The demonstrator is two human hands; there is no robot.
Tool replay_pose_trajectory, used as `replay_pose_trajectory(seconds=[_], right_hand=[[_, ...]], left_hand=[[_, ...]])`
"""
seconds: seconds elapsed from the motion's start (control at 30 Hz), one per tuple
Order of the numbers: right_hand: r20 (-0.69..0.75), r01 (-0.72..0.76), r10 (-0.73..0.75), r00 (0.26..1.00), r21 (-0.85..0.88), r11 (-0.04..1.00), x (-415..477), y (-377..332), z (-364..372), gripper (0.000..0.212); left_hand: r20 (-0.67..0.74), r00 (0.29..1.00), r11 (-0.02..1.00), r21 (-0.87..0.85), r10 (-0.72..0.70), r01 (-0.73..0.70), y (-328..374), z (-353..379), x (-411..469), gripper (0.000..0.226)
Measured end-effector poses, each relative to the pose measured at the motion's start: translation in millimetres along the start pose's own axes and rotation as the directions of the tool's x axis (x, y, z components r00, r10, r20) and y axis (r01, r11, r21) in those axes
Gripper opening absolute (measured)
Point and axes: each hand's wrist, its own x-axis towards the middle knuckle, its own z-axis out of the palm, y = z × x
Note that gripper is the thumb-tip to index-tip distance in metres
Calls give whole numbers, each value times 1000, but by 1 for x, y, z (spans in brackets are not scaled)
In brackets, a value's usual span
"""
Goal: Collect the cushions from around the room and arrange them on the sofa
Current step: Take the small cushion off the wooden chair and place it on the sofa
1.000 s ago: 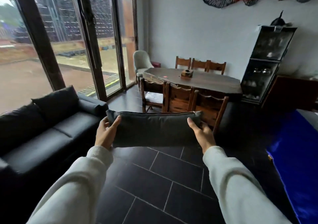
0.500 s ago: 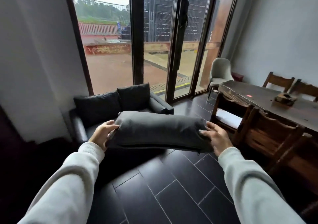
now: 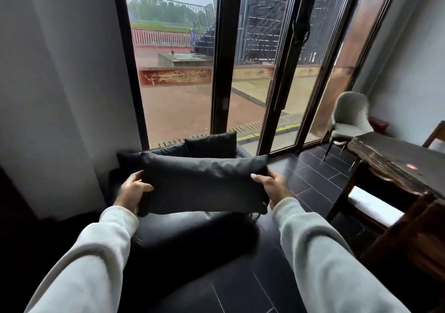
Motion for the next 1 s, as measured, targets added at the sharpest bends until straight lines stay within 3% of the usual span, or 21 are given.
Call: replay_pose_trajectory(seconds=[0.23, 0.4, 0.57, 0.83, 1.0], right_hand=[[47, 2, 0, 999, -24, 1000, 123, -10, 33, 44], [104, -9, 13, 995, -32, 999, 228, -8, 56, 53], [267, -11, 40, 963, -109, 994, 342, -8, 94, 69], [489, -22, 124, 863, -209, 978, 465, 14, 218, 53], [605, -2, 195, 772, -305, 952, 510, 54, 313, 70]], left_hand=[[-17, 999, 998, -59, 35, -36, -4, 38, 96, 58], [-97, 995, 999, -38, -3, 0, -10, 67, 171, 72], [-203, 979, 997, -71, -20, 5, -21, 81, 249, 86], [-446, 891, 976, -218, -81, -20, -43, 52, 304, 91], [-579, 798, 961, -276, -170, 4, -74, 20, 334, 85]])
